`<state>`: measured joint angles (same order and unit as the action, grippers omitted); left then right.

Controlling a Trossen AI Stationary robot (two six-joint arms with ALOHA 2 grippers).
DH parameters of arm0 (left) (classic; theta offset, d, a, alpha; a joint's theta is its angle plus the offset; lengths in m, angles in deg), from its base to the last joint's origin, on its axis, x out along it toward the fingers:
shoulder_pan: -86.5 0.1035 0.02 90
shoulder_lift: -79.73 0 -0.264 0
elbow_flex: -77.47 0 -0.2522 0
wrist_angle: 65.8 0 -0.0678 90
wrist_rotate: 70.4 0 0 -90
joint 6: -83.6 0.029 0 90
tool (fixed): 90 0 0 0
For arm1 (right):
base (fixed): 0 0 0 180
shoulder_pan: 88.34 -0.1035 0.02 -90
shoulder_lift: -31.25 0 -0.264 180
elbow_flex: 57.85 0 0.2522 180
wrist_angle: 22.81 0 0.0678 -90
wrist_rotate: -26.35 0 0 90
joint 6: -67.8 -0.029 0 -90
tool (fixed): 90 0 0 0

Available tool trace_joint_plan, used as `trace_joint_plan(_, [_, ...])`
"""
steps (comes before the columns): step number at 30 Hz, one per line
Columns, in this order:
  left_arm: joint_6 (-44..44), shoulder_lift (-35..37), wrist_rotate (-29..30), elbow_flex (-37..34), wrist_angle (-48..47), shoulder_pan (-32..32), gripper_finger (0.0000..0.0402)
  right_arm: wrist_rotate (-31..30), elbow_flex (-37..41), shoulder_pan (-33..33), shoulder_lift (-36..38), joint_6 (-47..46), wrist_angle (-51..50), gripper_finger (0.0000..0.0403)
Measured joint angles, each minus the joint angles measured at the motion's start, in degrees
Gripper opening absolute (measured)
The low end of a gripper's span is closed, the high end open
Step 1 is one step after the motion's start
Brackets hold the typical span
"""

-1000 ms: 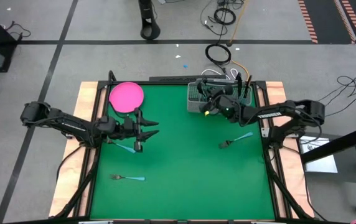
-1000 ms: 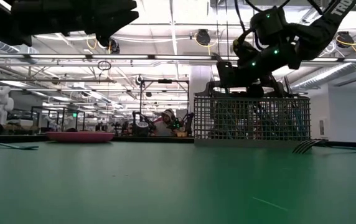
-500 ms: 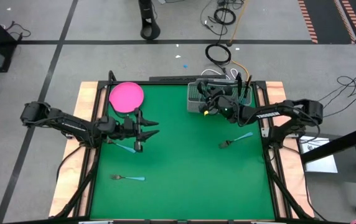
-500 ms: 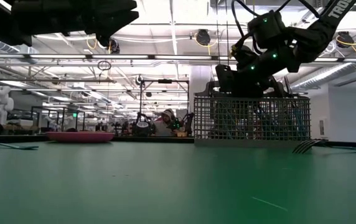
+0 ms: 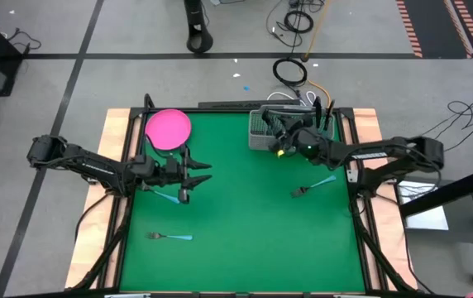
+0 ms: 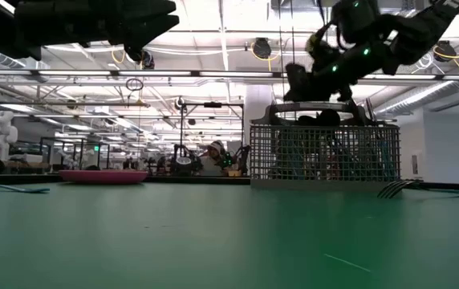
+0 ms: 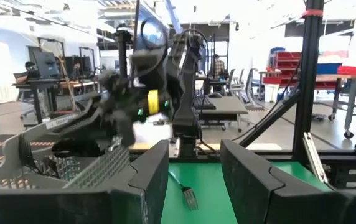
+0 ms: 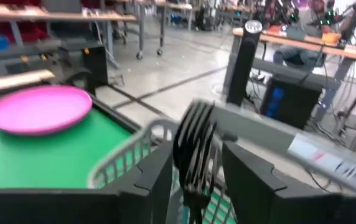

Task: Sort silverware
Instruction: Put the bottom black fork into the cutlery rack with the other black forks

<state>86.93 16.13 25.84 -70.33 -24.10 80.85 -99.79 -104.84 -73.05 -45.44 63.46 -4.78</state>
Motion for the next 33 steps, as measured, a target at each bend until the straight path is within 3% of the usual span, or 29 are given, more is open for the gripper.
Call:
trace_joint_plan(4, [0.7,0.0,2.0,1.0,-7.7,-0.1,0.0148,0.1,0.0,-2.1,5.4,0.5,-1.1,0.013])
trace_joint_plan(7, [1.2,0.0,6.7,6.2,-25.9,-1.1,0.0148,1.5,0.0,-4.7,8.7,0.5,-1.2,0.013])
trace_joint_plan(12, [-5.5,0.0,11.3,19.0,-60.6,-4.3,0.0148,12.8,0.0,-9.3,12.0,0.5,-1.3,0.013])
trace_joint_plan(16, [-11.2,0.0,11.0,26.0,-85.7,-6.3,0.0148,20.1,0.0,-12.6,12.6,-0.5,-1.2,0.013])
trace_joint_plan(20, [-19.9,0.0,7.3,28.4,-102.8,-6.3,0.0148,24.9,0.0,-15.6,11.1,-1.2,-1.2,0.013])
trace_joint_plan(26, [-28.1,-3.0,-0.6,27.2,-116.1,-5.1,0.0147,29.2,0.0,-18.7,5.8,1.0,0.6,0.013])
trace_joint_plan(33, [-25.4,-12.9,-4.4,27.1,-118.0,-3.0,0.0147,29.2,0.0,-19.2,6.2,1.9,1.4,0.013])
